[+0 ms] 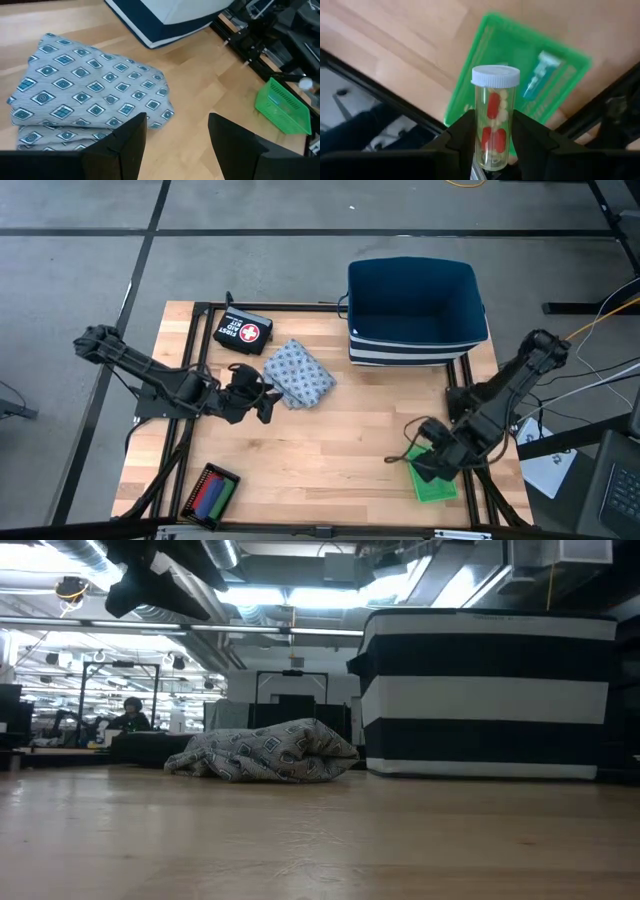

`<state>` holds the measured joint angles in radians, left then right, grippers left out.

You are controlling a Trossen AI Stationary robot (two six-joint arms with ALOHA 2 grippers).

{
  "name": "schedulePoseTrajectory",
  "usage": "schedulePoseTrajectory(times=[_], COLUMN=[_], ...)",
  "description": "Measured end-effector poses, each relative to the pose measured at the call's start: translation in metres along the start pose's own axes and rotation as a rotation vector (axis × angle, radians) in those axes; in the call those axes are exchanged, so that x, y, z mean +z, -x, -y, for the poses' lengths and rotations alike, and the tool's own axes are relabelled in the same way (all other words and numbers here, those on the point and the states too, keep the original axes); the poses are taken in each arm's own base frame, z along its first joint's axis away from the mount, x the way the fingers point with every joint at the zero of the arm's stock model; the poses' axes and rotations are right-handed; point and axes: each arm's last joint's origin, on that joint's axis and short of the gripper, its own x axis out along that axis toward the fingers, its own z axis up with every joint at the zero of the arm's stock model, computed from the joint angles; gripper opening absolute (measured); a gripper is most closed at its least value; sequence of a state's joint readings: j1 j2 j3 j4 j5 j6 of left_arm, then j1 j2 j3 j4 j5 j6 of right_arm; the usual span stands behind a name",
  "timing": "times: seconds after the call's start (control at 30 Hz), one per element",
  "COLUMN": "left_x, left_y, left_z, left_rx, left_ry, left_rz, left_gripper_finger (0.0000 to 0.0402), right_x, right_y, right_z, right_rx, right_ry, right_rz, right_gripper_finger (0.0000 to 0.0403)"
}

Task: Pick & place medical supplies in basket/bin
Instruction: Put the yellow pill bottle into the green bin, then put the patient gown into the blue bin

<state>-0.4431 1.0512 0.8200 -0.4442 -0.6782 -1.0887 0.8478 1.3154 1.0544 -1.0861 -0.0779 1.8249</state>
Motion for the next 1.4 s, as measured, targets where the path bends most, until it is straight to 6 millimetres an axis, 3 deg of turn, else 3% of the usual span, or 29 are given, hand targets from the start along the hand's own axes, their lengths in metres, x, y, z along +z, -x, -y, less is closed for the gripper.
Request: schedulePoseTrajectory(times=[0.27, 0.43, 0.8, 1.07, 1.4], left_x=[0.006, 0.007, 0.006, -0.025, -0.075], left_y=[-0.005, -0.007, -0.009, -0.039, -0.08], left_z=[-0.004, -0.005, -0.004, 0.0, 0.004], left_rx=[0.01, 0.018, 0.024, 0.126, 0.277], left_ry=[0.046, 0.08, 0.175, 0.438, 0.757], left_rz=[-0.02, -0.014, -0.023, -0.153, -0.222], left_gripper_finger=[0.021, 0.021, 0.021, 0.0212, 0.0255], right_x=[-0.006, -0.007, -0.005, 0.0, 0.001], right_y=[-0.043, -0.045, -0.043, -0.038, -0.037], right_z=[0.012, 0.013, 0.014, 0.023, 0.027], right_rx=[0.004, 0.001, 0.017, -0.017, -0.05], right_ry=[-0.011, 0.0, 0.041, 0.034, 0.078], right_rz=[-0.089, -0.112, -0.067, 0.029, 0.053], right_gripper_finger=[0.0121, 0.0137, 0.025, 0.0259, 0.0254])
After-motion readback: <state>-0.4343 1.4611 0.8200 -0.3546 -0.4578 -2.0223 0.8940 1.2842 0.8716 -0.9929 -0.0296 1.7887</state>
